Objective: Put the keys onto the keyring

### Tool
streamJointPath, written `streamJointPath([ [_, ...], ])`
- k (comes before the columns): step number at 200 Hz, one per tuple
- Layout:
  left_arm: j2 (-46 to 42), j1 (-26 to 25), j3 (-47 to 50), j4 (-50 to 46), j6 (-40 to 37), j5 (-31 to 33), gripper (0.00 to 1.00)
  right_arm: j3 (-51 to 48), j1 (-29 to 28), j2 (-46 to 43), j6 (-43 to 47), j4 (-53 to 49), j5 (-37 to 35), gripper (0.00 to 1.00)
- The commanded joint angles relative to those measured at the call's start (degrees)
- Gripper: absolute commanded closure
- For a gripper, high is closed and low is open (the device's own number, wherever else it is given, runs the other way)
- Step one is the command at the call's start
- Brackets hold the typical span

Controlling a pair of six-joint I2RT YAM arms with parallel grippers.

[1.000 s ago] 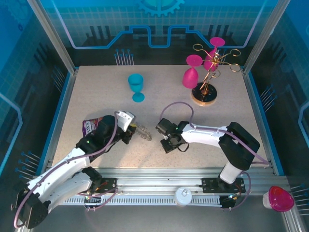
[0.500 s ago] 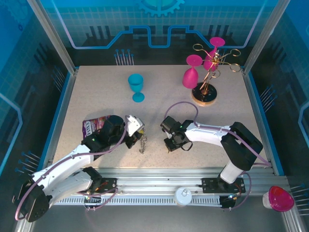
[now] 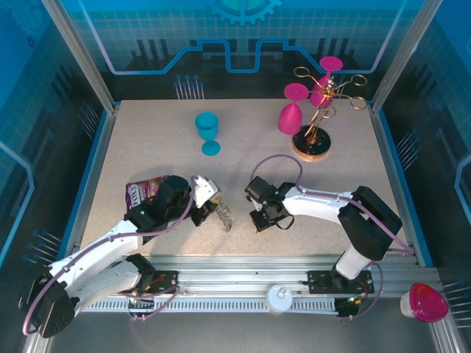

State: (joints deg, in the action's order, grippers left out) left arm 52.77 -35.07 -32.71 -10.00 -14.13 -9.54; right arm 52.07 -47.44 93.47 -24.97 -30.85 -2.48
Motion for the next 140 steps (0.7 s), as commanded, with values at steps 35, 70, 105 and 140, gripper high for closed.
streamJointPath([
  [35, -1.4, -0.5, -1.8, 0.6, -2.2, -2.4, 1.00, -0.2, 0.6, -5.6, 1.4, -1.4, 0.2, 1.00],
  [70, -2.5, -0.7, -3.1, -0.1, -4.8, -4.7, 1.00, -4.1, 0.6, -17.9, 9.0, 1.4, -1.1, 1.00],
  [105, -2.6, -0.9, -6.5, -2.3, -11.7, -7.5, 1.00, -7.1, 1.1, -30.4, 20.5, 6.3, 0.4, 1.00],
  [140, -1.9, -1.1, -8.6, -0.6, -18.0, -12.1, 1.00, -6.5, 2.3, -36.7, 29.8, 8.3, 11.9, 1.00],
])
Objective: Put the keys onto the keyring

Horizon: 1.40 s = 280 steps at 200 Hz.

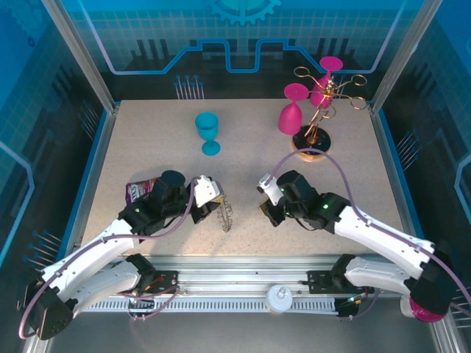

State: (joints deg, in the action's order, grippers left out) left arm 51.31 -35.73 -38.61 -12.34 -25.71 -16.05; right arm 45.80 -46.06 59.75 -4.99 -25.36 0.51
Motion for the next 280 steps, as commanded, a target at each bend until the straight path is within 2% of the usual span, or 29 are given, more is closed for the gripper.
streamJointPath([
  [1, -0.4, -0.4, -2.7, 1.8, -6.5, -5.7, 1.00, -0.3, 0.9, -3.1, 10.0, 2.8, 9.3, 1.00],
  [27, 0.2, -0.8, -1.9, 5.2, -6.6, -7.1, 1.00, -0.4, 0.9, -5.7, 12.9, 4.9, 17.0, 1.00],
  [51, 0.8, -0.9, -1.1, 6.4, -6.3, -8.7, 1.00, 1.3, 0.5, -5.5, 13.0, 6.5, 19.5, 1.00],
  [75, 2.0, -0.9, -0.8, 6.4, -5.1, -9.8, 1.00, 3.4, -0.8, -3.7, 15.3, 6.8, 17.5, 1.00],
  [103, 4.5, -0.9, -2.5, 3.5, -0.5, -11.7, 1.00, 4.3, -1.9, -1.7, 18.2, 7.4, 13.9, 1.00],
  [142, 8.8, -0.9, -6.4, -0.6, 5.1, -10.8, 1.00, 5.9, -2.6, 0.6, 18.0, 9.5, 15.7, 1.00],
  [227, 8.7, -0.9, -5.3, 1.5, 5.1, -13.4, 1.00, 7.1, -3.6, 4.5, 17.2, 11.4, 15.3, 1.00],
  [280, 8.3, -0.9, -5.2, 1.6, 5.1, -14.1, 1.00, 7.4, -3.8, 5.5, 15.8, 12.4, 11.9, 1.00],
])
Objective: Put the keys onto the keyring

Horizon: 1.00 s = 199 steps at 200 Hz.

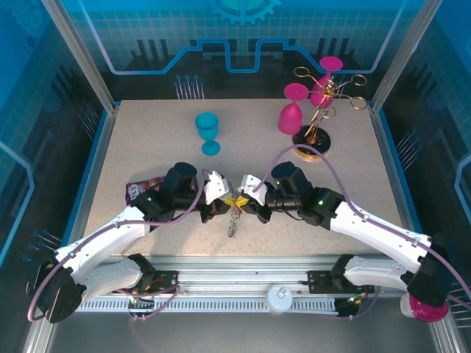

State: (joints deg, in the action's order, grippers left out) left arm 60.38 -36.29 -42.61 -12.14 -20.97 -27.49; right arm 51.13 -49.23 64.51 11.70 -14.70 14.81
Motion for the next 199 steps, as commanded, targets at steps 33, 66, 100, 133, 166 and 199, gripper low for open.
streamJointPath([
  [33, -1.3, -0.4, -1.3, 1.4, 0.7, -2.9, 1.00, 2.5, -0.8, 1.1, -1.2, 0.1, -4.4, 1.00],
  [66, -1.7, -0.3, -1.4, 1.9, 1.3, -3.4, 1.00, 2.6, -0.8, 1.0, -2.5, -0.5, -7.1, 1.00],
  [100, -1.9, -0.4, -1.5, 1.8, 1.4, -1.4, 1.00, 2.4, -0.8, 0.3, -3.1, -1.4, -5.9, 1.00],
  [133, -1.8, -0.4, -1.9, 1.3, 0.7, 3.0, 1.00, 1.4, -0.7, -1.7, -3.7, -1.4, -3.7, 1.00],
  [166, -1.9, -0.5, -1.3, 1.9, -0.3, 5.1, 1.00, -0.4, -0.4, -5.1, -3.4, 0.2, -1.3, 1.00],
  [199, -2.3, -0.6, -0.6, 2.6, -1.3, 5.0, 1.00, -3.6, -0.7, -7.2, -1.5, 1.5, -12.0, 1.00],
])
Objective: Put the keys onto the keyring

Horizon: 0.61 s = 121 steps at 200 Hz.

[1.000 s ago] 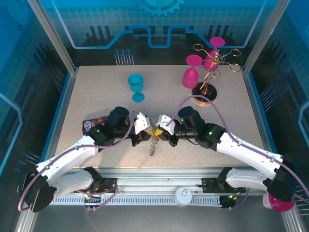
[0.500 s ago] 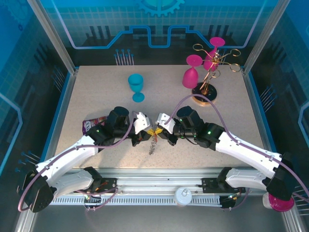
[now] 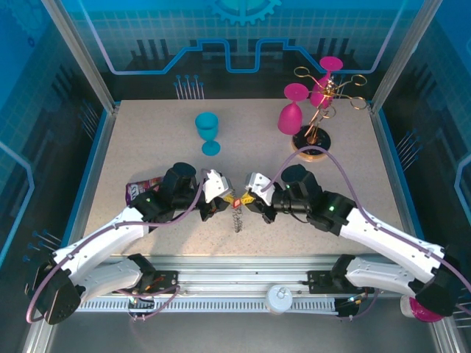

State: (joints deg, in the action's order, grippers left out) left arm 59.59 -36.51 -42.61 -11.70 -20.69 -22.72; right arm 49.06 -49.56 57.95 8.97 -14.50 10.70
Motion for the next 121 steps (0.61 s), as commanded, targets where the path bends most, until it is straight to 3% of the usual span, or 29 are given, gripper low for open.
streamJointPath([
  [1, -1.6, -0.4, -0.5, 2.2, -1.5, 0.2, 1.00, -1.6, -0.4, -0.6, 1.3, 1.3, -8.6, 1.00],
  [13, -1.9, -0.5, -0.1, 2.9, -1.8, 0.0, 1.00, -1.8, -0.4, -0.1, 2.1, 0.9, -15.8, 1.00],
  [29, -2.4, -0.6, 0.3, 3.3, -2.2, -0.4, 1.00, -1.6, -0.6, 1.0, 2.9, 0.4, -17.7, 1.00],
  [55, -2.5, -0.5, 0.6, 3.5, -2.8, -0.3, 1.00, -1.2, -1.8, 2.6, 3.4, 1.3, -18.9, 1.00],
  [92, -2.3, -0.7, 0.5, 3.5, -2.7, -0.3, 1.00, -2.6, -1.9, 2.4, 2.6, 5.4, -8.6, 1.00],
  [121, -2.3, -0.7, 0.6, 2.8, -3.2, 0.2, 1.00, -3.6, -0.7, 0.5, 1.2, 7.1, -16.8, 1.00],
])
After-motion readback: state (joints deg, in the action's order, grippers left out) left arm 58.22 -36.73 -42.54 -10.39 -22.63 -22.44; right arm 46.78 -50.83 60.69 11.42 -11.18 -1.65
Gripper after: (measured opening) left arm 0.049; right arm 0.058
